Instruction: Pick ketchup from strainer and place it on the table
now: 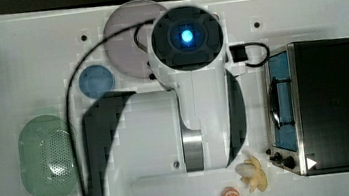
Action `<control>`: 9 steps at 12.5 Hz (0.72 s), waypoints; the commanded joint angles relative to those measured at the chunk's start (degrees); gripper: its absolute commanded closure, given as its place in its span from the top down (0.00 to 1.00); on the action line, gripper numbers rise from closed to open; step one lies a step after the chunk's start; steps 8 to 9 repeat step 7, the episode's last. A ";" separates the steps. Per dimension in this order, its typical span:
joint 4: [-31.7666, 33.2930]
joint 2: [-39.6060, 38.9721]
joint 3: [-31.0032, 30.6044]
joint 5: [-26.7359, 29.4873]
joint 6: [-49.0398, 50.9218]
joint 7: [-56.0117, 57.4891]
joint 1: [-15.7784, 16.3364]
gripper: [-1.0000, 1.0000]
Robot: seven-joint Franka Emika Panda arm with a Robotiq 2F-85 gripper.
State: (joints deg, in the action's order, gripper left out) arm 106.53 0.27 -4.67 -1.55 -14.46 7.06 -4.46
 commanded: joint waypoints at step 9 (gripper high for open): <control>-10.72 -1.03 -0.63 0.33 10.78 -8.58 0.10 1.00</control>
